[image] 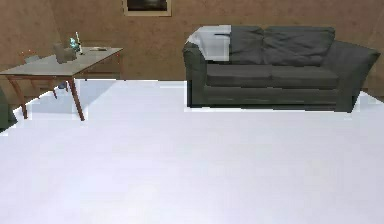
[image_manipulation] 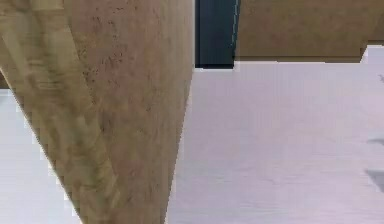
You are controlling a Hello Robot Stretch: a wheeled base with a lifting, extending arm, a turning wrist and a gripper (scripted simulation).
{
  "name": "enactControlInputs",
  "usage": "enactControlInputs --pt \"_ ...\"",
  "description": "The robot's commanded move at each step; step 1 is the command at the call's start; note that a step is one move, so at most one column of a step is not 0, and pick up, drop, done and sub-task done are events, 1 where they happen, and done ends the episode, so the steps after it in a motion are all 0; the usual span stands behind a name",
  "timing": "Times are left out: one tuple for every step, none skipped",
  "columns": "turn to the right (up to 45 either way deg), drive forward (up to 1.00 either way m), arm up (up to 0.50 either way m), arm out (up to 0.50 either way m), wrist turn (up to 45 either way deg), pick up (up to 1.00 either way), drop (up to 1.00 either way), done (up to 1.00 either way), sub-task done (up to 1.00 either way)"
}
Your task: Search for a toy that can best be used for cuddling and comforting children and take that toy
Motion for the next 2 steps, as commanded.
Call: enactControlInputs --pt "0.0 0.40 0.00 0.00 0.0 0.00 0.00 0.00 0.00" --pt "45.0 0.00 0.00 0.00 0.0 0.00 0.00 0.00 0.00"
